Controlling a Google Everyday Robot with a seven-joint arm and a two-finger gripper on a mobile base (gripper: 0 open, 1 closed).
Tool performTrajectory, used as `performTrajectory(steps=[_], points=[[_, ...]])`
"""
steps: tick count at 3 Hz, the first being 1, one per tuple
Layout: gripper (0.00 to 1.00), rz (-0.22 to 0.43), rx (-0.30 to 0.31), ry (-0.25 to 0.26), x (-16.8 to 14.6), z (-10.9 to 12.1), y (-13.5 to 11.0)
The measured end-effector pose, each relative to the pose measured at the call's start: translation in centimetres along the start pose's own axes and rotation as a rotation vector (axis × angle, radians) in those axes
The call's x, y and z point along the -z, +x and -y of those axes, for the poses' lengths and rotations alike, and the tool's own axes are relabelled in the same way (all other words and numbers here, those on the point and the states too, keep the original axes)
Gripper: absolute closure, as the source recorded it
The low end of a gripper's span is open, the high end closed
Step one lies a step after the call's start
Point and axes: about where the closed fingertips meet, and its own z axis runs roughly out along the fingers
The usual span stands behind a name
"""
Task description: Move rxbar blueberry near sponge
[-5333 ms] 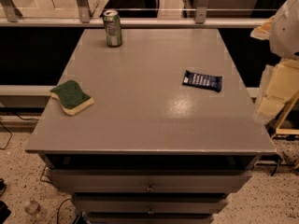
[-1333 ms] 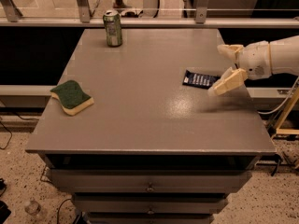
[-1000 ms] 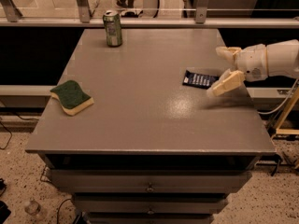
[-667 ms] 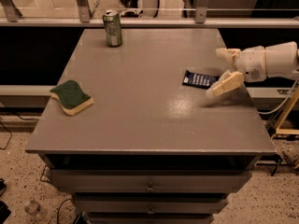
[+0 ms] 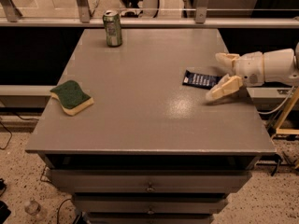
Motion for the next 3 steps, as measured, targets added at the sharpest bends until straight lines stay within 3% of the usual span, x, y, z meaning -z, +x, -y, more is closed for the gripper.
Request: performTrajectory(steps=[3], points=[[0.00,0.004,-0.031,-0.026,-1.2,-0.5,1.8]])
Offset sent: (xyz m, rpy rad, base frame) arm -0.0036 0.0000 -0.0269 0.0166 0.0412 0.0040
